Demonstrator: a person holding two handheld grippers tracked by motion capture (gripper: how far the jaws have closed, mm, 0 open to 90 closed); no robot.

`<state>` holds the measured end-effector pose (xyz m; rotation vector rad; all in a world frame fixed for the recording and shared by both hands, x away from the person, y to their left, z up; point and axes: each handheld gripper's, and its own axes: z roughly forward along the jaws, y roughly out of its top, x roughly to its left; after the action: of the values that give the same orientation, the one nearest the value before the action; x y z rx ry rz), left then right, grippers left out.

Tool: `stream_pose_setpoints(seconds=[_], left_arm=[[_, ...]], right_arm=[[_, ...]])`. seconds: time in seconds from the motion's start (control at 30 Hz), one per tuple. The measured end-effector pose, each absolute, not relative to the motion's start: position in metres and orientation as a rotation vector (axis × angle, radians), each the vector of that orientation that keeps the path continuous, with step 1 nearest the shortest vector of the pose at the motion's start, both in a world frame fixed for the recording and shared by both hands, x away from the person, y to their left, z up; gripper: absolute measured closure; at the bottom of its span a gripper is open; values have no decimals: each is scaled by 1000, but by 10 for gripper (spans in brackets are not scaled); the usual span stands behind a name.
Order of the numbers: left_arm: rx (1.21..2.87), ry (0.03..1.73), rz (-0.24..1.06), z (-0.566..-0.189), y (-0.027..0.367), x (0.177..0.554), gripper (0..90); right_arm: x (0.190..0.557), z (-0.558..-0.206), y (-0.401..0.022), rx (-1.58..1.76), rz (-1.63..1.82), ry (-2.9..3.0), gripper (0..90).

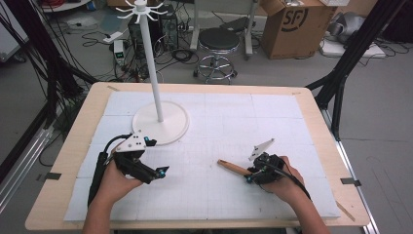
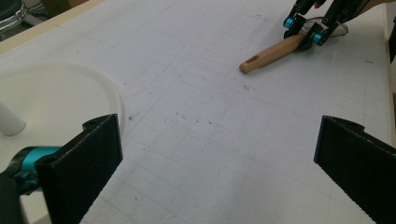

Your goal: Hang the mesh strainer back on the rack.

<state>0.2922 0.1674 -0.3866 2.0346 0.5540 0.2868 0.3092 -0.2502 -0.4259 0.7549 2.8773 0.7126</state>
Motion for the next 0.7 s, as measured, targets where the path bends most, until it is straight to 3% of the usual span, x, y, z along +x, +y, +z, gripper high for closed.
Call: stream_pose_setpoints(seconds=[0.2, 0.7], left_arm=[[2037, 551, 288, -387, 168, 292, 16], [2039, 554, 294, -387, 169, 292, 16]], right_arm=[[309, -426, -250, 733, 744, 2892, 629], [314, -422, -238, 759, 556, 2923, 633]])
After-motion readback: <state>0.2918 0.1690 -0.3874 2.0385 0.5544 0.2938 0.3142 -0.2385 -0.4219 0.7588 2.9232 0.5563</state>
